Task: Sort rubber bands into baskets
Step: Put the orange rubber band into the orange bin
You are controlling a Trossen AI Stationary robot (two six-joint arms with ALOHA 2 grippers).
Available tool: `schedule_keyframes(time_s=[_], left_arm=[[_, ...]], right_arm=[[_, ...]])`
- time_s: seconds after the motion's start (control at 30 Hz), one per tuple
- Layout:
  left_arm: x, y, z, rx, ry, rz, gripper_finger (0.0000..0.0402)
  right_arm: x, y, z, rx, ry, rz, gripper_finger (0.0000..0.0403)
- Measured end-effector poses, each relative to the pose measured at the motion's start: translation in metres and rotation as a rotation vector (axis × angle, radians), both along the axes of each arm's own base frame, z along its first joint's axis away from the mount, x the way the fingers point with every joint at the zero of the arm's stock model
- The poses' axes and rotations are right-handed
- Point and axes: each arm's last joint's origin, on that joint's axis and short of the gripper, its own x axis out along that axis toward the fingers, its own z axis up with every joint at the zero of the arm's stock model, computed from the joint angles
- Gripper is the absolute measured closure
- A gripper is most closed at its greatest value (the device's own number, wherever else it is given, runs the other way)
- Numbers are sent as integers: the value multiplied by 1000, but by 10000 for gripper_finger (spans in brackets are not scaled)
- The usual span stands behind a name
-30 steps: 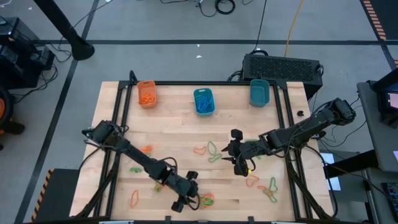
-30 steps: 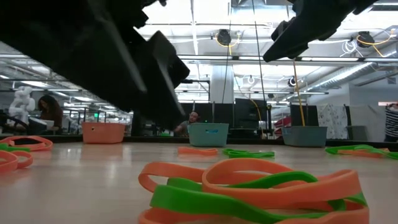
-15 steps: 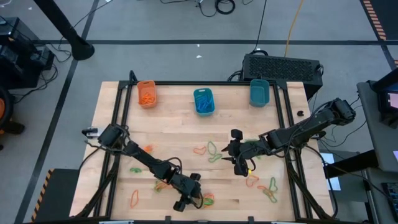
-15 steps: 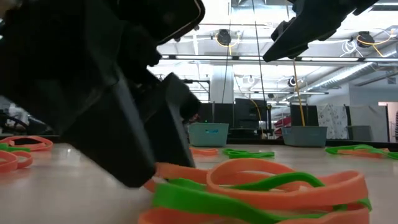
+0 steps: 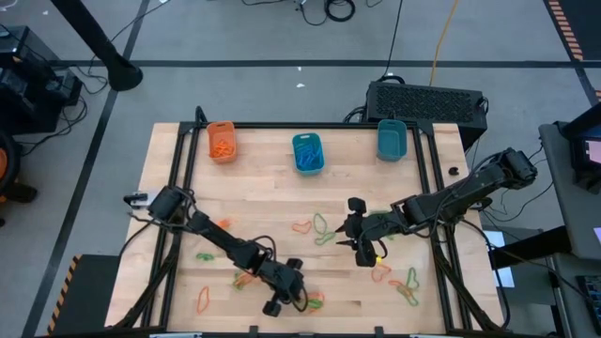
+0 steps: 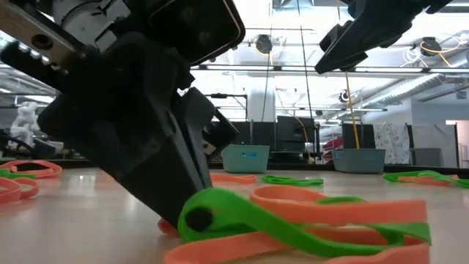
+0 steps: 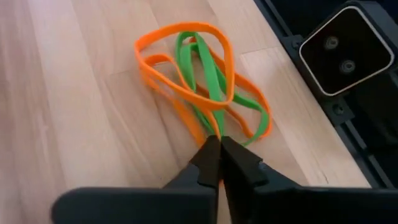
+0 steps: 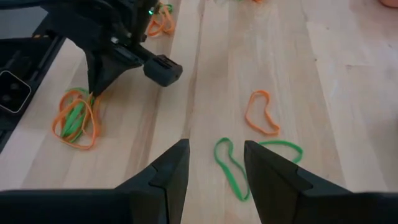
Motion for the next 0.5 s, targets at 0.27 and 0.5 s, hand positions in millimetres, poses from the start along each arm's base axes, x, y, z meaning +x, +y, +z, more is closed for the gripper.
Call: schedule_keyframes(time_s=[0.27,0.5], left_arm=[[-12,11,39,164,-6,68,398],[-25,20,83,224,-75,96,400]], right_arm=[[0,0,0,9,4,9,257],[0,0,0,10,4,10,257]])
